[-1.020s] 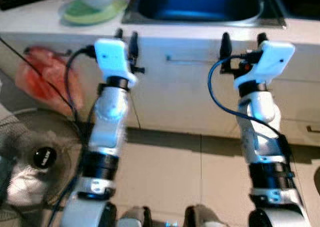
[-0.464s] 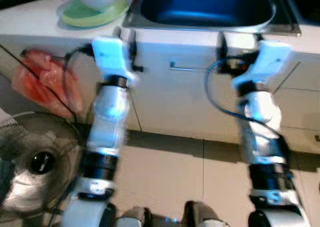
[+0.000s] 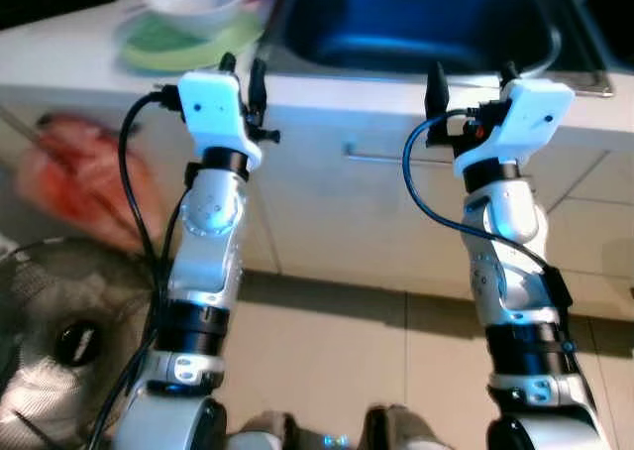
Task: Kitchen organization
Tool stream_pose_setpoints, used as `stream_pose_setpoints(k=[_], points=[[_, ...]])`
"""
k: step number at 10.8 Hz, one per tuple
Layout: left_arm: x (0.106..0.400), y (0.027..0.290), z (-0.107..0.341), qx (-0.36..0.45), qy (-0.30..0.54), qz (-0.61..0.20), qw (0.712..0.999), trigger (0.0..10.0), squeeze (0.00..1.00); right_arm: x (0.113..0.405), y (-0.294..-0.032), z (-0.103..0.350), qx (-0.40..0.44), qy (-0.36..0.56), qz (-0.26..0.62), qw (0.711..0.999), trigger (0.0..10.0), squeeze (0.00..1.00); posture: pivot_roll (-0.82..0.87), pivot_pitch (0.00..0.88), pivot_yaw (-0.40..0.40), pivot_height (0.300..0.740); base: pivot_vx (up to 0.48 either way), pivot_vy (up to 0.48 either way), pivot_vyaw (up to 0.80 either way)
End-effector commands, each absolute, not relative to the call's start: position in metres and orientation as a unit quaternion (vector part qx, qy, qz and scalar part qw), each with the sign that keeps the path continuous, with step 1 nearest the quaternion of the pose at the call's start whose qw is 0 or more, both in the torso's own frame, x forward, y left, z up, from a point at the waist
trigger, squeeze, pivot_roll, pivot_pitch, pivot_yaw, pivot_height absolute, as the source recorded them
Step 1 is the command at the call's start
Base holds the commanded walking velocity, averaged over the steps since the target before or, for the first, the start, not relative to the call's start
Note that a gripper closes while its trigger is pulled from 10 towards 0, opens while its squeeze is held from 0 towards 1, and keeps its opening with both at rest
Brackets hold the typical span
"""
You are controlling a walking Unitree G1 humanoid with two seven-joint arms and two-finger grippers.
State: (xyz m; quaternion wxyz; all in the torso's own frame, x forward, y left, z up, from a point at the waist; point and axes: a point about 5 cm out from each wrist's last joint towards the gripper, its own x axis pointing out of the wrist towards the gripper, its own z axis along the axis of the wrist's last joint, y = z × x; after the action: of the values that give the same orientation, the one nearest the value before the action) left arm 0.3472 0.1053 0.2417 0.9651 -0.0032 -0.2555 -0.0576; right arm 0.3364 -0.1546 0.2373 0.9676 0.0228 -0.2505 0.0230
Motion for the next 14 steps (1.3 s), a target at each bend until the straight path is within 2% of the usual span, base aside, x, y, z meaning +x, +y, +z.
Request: stream_pose_setpoints(k=[1, 14], points=[[0.347, 0.1068, 0.2444, 0.0, -0.26, -0.056, 0.964, 10.0, 0.0, 0.3353, -0.1547, 0.2419, 0.03, -0.259, 0.022, 0.965, 10.0, 0.0, 0.06, 0.172, 0.059, 0.74, 0.349, 0.0, 0.0], [0.348, 0.108, 0.2453, 0.0, -0.259, -0.054, 0.964, 10.0, 0.0, 0.3361, -0.1523, 0.243, 0.032, -0.261, 0.025, 0.964, 10.0, 0.0, 0.07, 0.182, 0.057, 0.74, 0.349, 0.0, 0.0]])
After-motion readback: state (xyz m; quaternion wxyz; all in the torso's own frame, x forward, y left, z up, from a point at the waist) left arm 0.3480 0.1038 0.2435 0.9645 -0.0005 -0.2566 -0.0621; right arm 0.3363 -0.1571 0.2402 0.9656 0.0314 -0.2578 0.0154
